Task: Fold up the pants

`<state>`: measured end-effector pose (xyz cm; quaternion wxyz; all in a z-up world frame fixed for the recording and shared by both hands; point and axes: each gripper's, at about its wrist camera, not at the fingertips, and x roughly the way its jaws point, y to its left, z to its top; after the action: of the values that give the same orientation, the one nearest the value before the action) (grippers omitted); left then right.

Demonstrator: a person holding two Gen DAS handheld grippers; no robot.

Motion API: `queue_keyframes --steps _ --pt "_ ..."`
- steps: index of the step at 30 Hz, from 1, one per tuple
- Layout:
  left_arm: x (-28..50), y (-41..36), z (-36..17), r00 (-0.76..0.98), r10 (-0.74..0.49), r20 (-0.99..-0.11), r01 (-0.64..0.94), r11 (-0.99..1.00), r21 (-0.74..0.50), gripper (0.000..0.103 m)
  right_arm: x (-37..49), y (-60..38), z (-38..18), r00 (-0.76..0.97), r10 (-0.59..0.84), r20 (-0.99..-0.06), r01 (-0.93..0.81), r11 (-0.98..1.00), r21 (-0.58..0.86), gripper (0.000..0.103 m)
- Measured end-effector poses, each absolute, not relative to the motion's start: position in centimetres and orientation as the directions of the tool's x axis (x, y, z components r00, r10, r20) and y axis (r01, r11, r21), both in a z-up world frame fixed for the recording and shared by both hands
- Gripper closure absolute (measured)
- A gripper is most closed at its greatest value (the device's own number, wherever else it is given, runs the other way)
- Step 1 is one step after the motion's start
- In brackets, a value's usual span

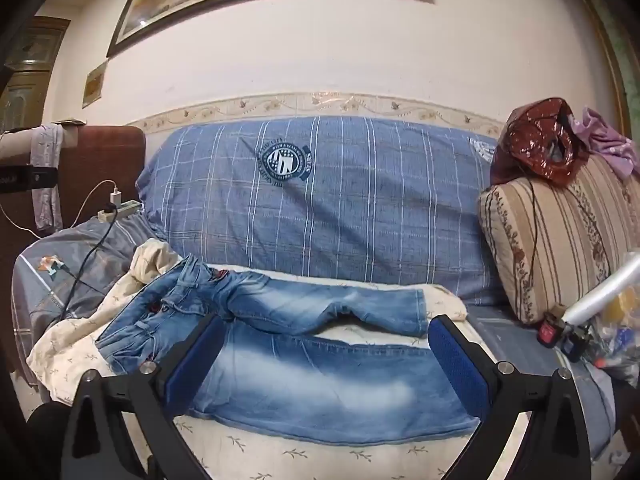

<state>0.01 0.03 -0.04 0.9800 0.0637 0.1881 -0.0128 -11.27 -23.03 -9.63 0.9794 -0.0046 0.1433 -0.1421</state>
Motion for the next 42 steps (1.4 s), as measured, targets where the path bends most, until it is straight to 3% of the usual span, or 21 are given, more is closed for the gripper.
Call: queue_keyframes --steps 4,42 --pt "0.1 -0.1 0.1 0.926 -0.002 -0.377 0.055 0.99 0.129 0.0 -11.2 -23.7 -9.1 0.921 -0.273 -0.279 0.285 0.958 0.004 0.0" --pt "-0.3 -1.0 -0.8 0.911 -0.04 -0.41 0.1 0.987 0.125 0.0 -13.1 -23.2 -7.4 0.92 -0.313 -0.235 0.322 0.947 0.001 0.0"
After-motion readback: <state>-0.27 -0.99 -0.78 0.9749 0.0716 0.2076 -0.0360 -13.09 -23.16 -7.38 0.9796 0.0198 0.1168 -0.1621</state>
